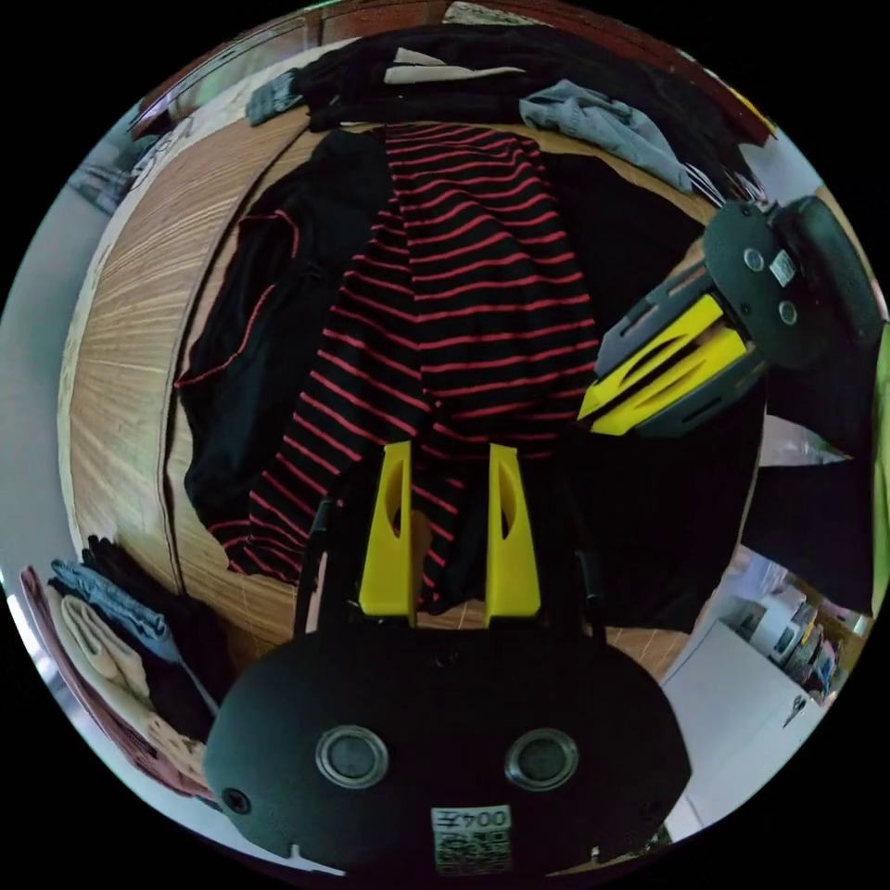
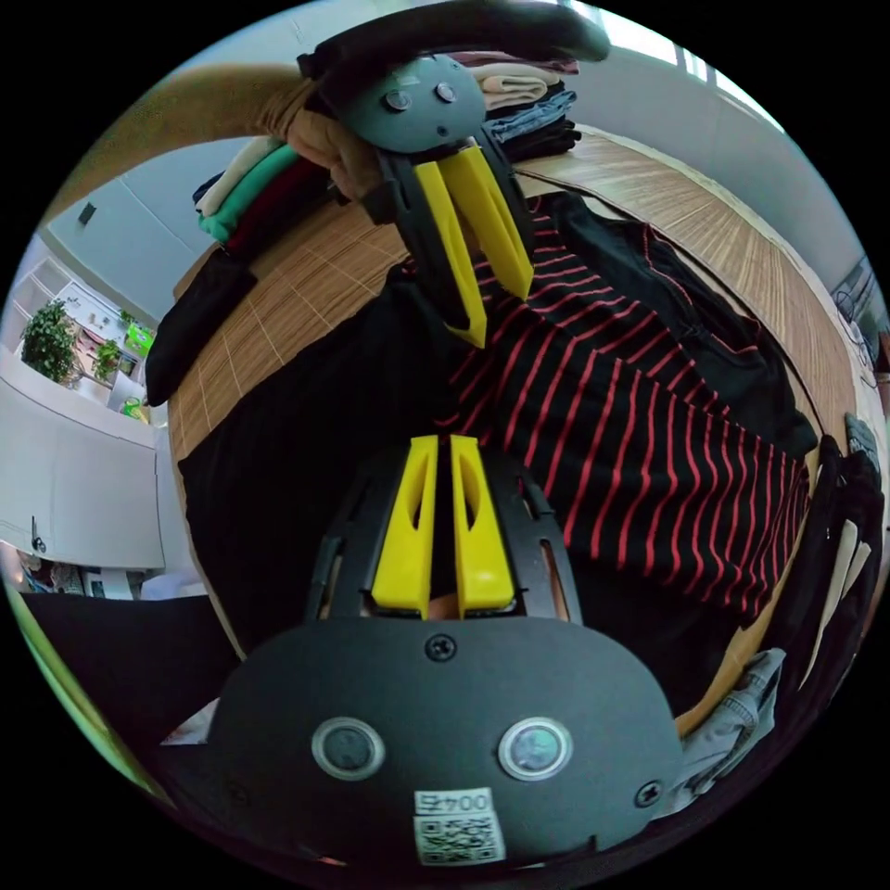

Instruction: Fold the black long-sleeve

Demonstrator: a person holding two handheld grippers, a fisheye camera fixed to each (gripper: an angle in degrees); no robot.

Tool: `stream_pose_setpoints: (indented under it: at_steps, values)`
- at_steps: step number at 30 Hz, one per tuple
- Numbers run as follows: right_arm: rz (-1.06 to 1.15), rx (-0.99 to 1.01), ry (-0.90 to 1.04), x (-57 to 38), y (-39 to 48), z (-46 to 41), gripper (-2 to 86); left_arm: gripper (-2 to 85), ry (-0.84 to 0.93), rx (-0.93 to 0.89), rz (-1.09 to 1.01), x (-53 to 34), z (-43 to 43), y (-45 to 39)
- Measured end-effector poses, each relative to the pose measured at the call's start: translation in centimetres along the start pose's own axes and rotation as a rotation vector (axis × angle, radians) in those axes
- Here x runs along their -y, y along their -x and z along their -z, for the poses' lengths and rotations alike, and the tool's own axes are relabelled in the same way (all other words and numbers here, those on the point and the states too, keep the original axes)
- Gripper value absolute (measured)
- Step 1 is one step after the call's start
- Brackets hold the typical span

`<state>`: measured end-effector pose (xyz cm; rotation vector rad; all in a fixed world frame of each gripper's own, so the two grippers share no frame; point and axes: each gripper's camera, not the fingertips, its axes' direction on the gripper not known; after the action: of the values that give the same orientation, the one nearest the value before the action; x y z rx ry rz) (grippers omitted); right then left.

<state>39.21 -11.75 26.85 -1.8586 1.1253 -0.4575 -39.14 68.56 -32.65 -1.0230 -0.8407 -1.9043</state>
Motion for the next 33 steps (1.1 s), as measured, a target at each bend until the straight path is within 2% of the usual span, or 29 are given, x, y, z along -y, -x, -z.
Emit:
stream_pose_setpoints:
  at_steps: [8, 10, 15, 20, 25, 27, 33]
  values:
    - [-0.033, -0.012, -0.045, -1.6, -0.6, -0.8, 6.0, 5.2, -0.004, -0.050, 0.061, 4.3, -2.1, 0.6]
    - [-0.026, -0.027, -0.044, -1.9, -0.4, -1.1, 2.1, 3.6, 0.003, -0.051, 0.070, 5.5, -2.7, 0.6]
    - [-0.045, -0.138, -0.113, -4.3, 0.3, 1.0, -0.1, 2.2, 0.022, -0.049, 0.103, 7.9, -2.3, 1.2]
    - [-0.187, -0.186, -0.306, -9.6, -0.1, 10.9, -0.6, 1.5, -0.036, -0.198, 0.223, 11.2, 3.3, 4.6]
    - [-0.334, -0.295, -0.503, -15.7, -2.2, 22.4, -0.7, 1.4, -0.363, -0.457, 0.351, 17.4, 16.1, 10.2]
    - [-0.390, -0.335, -0.576, -18.1, -3.6, 26.4, -0.7, 1.5, -0.447, -0.501, 0.342, 20.3, 20.1, 11.2]
    - [-0.548, -0.383, -0.729, -25.2, -9.5, 35.8, -0.7, 1.7, -0.494, -0.414, 0.224, 30.9, 27.4, 10.6]
